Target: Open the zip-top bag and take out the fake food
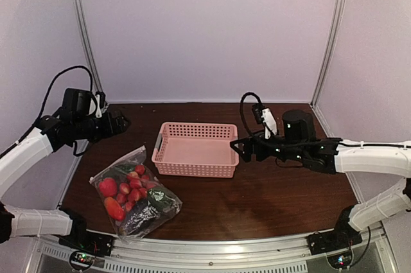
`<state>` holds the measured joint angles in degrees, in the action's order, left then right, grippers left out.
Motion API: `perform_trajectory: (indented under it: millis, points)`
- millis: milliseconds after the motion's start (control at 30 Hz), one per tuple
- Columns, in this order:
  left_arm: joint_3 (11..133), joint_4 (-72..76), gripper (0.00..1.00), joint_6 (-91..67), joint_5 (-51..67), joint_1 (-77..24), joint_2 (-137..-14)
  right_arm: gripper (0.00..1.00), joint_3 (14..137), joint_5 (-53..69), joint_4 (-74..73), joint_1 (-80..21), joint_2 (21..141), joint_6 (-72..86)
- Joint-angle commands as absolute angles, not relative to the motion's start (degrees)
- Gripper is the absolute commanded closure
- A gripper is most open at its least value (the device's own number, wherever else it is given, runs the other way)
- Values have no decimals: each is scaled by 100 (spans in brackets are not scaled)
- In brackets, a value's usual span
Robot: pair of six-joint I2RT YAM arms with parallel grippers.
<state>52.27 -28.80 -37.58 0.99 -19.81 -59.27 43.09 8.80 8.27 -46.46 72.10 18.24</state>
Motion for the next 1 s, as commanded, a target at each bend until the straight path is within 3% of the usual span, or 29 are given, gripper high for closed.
perform_trajectory:
  millis: [0,267,533,967]
  points:
    - [5041,-3319,2,-4201,-115,-1610,-5578,0,4422,1248,857,-4649,7365,1721]
    - [4370,-3982,2,-4964,-478,-1421,-4975,0,4528,1724,906,-4649,7685,1593]
    - [3564,-4034,2,-5470,-39,-752,-4860,0,4509,1863,1085,-4649,7829,1635]
    - [2482,-2915,3,-5762,678,243,-5213,0,4456,2096,1247,-4649,7962,1694]
